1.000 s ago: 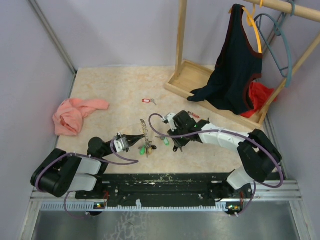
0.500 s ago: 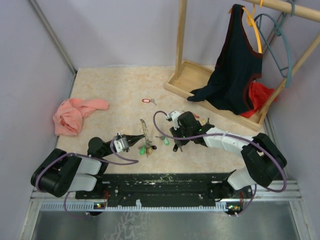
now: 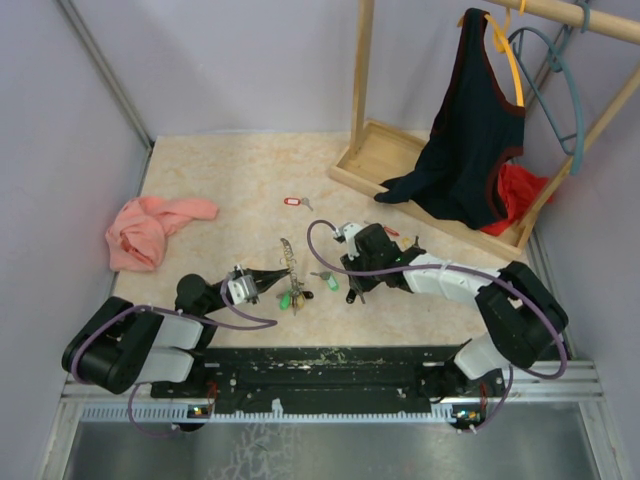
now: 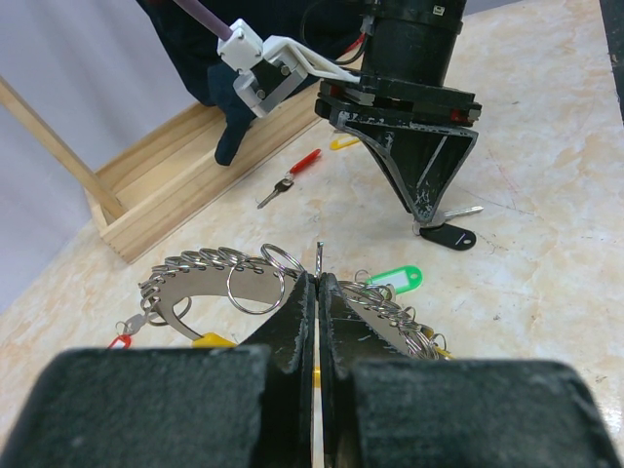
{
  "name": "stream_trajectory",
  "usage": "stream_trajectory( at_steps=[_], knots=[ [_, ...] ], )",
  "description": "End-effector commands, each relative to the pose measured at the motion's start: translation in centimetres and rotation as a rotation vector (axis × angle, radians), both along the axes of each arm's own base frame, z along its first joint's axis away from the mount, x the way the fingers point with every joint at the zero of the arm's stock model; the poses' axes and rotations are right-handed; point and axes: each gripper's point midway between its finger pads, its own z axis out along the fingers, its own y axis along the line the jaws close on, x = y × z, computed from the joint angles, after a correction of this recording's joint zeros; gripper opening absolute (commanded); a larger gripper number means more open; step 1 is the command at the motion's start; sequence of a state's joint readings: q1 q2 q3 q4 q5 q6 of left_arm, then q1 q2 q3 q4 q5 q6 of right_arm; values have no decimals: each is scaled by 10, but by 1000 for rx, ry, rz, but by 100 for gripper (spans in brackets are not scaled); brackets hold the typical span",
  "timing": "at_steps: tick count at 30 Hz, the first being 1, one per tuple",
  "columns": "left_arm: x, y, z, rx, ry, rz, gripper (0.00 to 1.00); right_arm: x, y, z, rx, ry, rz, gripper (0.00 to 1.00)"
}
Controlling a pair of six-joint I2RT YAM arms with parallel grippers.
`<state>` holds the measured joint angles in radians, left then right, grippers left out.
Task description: Put the keys on the keyring
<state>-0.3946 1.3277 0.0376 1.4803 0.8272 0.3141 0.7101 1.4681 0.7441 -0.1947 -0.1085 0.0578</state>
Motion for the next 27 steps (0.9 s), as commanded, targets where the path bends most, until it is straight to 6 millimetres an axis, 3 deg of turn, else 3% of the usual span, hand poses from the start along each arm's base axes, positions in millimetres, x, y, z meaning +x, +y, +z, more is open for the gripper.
stream_trajectory(
  at_steps=[1,13,22,27],
  knots=[
    [4,-1,16,-23,-60,-4,0,11,10,9,44,-10,-14,22],
    [4,-1,16,-25,-58,-5,0,12,12,1,39,12,-20,18],
    [4,-2,16,-22,-57,-9,0,10,11,-6,23,39,-37,0],
    [-1,-4,15,-18,-54,-41,0,11,15,1,42,13,5,0]
  ],
)
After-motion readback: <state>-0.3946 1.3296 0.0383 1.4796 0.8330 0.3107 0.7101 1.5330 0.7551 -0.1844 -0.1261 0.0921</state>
